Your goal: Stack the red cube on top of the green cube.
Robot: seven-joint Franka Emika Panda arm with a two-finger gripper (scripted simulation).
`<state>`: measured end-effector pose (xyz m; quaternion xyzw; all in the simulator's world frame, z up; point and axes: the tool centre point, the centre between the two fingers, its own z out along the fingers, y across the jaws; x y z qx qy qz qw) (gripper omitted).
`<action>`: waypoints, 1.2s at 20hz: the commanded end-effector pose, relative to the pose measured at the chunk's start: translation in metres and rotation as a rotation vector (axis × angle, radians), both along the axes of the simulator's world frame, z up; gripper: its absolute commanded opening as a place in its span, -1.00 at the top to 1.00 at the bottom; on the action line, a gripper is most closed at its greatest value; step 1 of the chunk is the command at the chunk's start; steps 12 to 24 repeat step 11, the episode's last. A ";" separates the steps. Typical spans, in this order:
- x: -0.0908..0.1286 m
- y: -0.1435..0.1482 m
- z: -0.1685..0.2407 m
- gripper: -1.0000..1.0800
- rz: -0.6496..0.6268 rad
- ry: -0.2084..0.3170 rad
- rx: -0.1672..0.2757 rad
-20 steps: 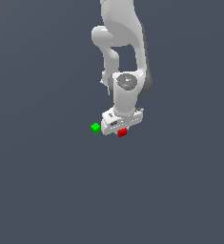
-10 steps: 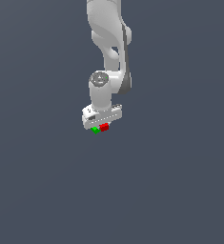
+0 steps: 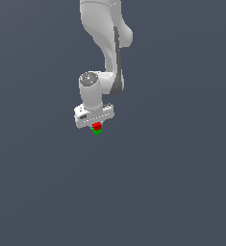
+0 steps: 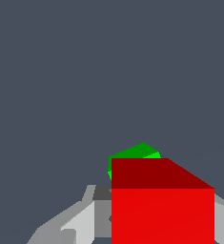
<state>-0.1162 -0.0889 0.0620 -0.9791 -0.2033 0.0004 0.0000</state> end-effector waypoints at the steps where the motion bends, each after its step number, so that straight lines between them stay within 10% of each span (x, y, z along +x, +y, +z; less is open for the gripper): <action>1: -0.001 -0.002 0.000 1.00 0.002 -0.001 0.000; 2: -0.001 -0.002 0.000 -0.92 0.002 -0.001 0.000; 24: -0.001 -0.002 0.000 -0.92 0.002 -0.001 0.000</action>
